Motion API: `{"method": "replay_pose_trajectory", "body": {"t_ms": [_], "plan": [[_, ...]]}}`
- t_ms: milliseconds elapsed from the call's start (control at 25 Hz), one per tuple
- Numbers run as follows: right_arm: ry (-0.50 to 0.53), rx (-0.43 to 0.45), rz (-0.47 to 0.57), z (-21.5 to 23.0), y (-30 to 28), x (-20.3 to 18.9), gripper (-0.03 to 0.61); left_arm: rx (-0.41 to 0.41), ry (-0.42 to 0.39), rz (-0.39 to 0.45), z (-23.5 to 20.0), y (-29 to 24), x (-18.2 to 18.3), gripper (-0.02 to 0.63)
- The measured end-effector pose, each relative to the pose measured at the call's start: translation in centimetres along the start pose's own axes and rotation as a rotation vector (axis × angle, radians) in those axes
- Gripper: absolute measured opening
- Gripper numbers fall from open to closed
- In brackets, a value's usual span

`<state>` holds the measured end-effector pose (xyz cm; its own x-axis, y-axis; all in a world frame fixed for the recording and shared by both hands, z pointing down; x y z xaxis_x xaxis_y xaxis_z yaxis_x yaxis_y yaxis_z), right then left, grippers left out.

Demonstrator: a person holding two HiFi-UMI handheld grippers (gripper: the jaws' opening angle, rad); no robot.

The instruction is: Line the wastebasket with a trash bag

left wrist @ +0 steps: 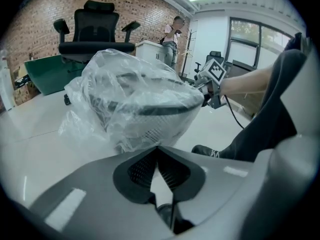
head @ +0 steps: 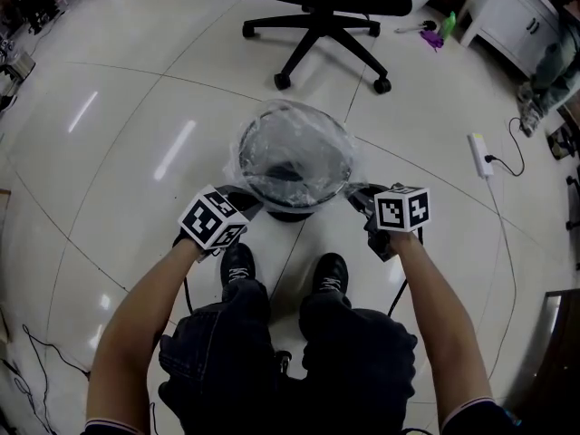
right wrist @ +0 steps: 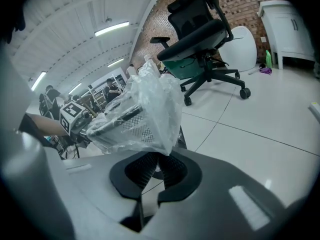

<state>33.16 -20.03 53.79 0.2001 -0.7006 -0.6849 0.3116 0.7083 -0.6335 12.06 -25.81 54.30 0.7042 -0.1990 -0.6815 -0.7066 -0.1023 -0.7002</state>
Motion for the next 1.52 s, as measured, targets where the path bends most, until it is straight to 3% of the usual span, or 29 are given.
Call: {"method": "replay_pose_trajectory", "body": {"t_ms": [360,480,800,920,1160,1520], "plan": [[0.050,-0.025,0.010,0.1,1.0,0.2,0.067,0.012,0.034,-0.038,0.3,0.4,-0.4,0.017],[0.066,-0.042,0.011,0.0,2.5,-0.5,0.097,0.009,0.053,-0.050,1.5,0.9,-0.8,0.059],[0.105,-0.119,0.038,-0.7,6.8,-1.2,0.186,0.042,0.022,-0.047,4.5,3.7,-1.0,0.120],[0.112,-0.133,0.060,-1.0,8.6,-1.0,0.186,0.049,0.009,-0.032,5.2,5.2,-0.7,0.120],[0.116,-0.150,0.141,-1.6,11.1,1.9,0.183,0.133,0.033,0.074,4.1,8.7,1.2,0.118],[0.156,-0.170,0.182,-1.9,8.8,7.0,0.178,0.278,0.073,0.137,-1.3,10.1,3.9,0.118]]}}
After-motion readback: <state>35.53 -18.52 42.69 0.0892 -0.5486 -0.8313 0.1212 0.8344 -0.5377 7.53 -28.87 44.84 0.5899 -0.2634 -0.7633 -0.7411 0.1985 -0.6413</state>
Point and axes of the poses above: the fingertips, and each gripper's own axes: y backward along the fingers, z to its right, x out of its top, the point moved 3 cm from there along y, backward along the fingers, and after that the axes turned 7 degrees about -x, right-handed, at the moved point
